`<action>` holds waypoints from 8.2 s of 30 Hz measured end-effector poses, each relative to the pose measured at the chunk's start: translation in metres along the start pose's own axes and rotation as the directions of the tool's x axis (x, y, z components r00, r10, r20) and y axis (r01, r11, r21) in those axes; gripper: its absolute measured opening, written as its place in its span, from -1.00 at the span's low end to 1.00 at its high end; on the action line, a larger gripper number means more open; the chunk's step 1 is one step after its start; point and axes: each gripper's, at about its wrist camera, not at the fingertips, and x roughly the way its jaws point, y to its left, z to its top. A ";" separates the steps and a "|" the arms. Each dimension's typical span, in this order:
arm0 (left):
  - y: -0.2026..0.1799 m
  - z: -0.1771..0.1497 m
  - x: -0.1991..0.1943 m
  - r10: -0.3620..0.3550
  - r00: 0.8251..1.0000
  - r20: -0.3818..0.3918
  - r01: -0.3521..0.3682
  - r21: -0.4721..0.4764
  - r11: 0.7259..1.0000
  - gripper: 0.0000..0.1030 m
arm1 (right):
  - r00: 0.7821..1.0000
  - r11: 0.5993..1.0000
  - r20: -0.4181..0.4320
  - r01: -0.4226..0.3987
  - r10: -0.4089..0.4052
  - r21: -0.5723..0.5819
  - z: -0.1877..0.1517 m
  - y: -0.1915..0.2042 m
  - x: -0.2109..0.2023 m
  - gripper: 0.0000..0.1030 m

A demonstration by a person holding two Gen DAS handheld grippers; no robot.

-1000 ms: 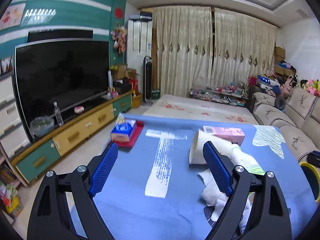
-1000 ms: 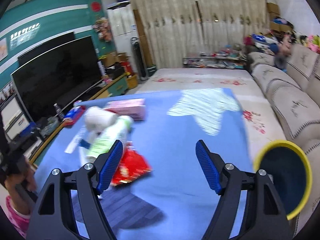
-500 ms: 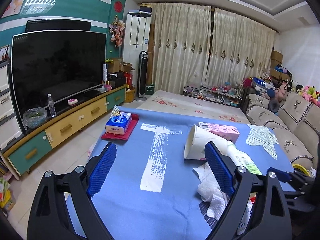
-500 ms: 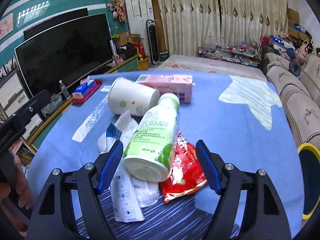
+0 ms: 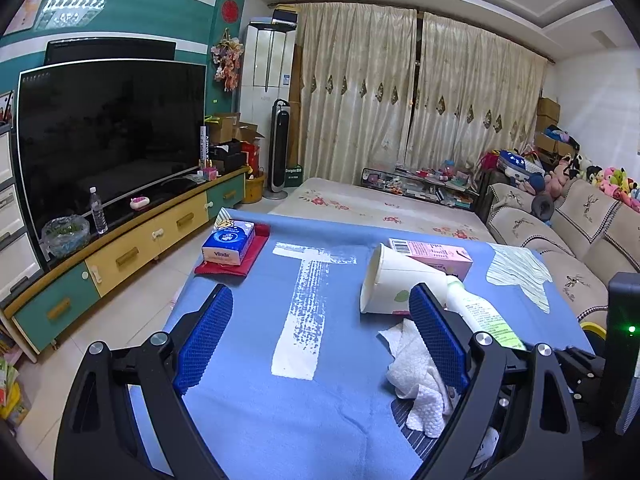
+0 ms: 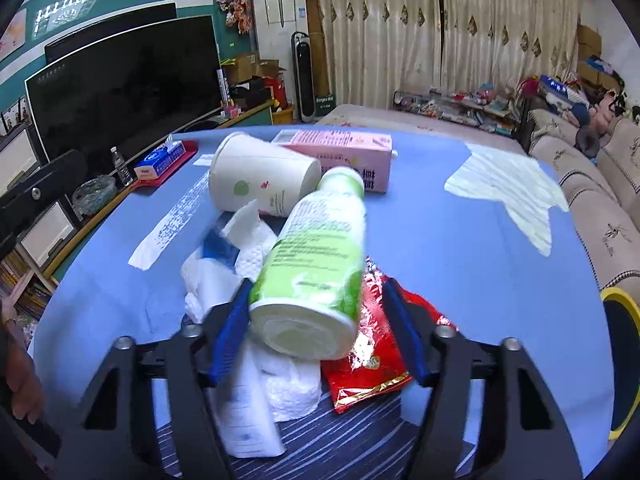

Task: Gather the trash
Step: 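Carry the white bottle over the bin and open the right gripper, then grasp the red snack wrapper with the left gripper, then carry the red wrapper over the bin and open the left gripper, then move both grippers back over the table, then grasp the white tube with the right gripper, then carry the white tube over the bin and open the right gripper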

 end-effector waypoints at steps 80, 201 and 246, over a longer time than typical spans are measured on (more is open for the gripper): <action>-0.140 -0.044 -0.006 -0.370 0.897 -0.240 0.436 0.358 0.825 0.76 | 0.876 0.791 0.129 0.345 -0.464 0.505 -0.045 -0.274 -0.116 0.34; -0.018 0.016 -0.004 -0.067 0.998 -0.001 0.066 0.087 0.994 0.58 | 0.985 0.991 0.141 0.079 -0.094 0.109 -0.015 -0.112 -0.104 0.38; 0.003 -0.014 0.014 -0.005 1.000 -0.018 0.006 0.048 0.999 0.66 | 0.986 0.983 0.028 -0.163 0.165 -0.085 0.006 0.012 -0.039 -0.73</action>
